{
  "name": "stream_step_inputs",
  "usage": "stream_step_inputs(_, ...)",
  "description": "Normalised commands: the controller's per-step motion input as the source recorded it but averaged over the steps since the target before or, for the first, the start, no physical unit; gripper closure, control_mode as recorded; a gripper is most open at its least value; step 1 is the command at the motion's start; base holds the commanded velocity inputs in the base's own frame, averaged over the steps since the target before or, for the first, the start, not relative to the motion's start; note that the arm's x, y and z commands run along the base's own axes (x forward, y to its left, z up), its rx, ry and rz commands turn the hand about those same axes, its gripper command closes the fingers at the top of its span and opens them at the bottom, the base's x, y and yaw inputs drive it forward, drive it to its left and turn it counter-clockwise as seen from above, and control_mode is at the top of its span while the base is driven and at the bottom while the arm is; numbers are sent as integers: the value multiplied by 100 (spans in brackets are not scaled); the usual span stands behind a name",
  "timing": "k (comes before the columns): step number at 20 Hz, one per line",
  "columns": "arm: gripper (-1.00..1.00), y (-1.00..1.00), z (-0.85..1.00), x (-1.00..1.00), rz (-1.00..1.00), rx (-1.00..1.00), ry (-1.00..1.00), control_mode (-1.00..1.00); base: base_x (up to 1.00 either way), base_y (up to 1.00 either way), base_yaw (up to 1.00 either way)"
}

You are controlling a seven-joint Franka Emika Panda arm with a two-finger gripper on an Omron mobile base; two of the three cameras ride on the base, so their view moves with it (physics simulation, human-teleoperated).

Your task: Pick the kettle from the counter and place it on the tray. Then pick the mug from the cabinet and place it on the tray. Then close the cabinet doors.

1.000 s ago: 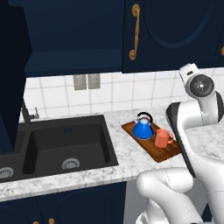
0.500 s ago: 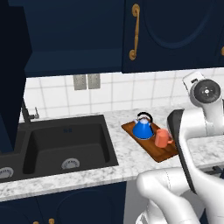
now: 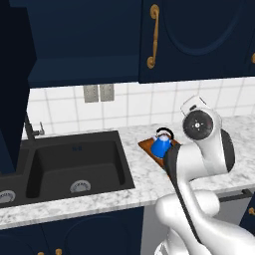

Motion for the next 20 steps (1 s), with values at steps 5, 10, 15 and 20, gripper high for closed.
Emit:
stream_step_inputs(5,-100,87,10,-31,0,-19,-13,-100,0,0,0)
stream_step_inputs(10,-100,15,-10,-7,-2,-12,-4,-100,0,0,0)
stream_step_inputs(15,-100,62,0,-26,-19,-20,-13,-100,0,0,0)
stream_step_inputs(20,-100,67,6,-29,-26,-16,-13,-100,0,0,0)
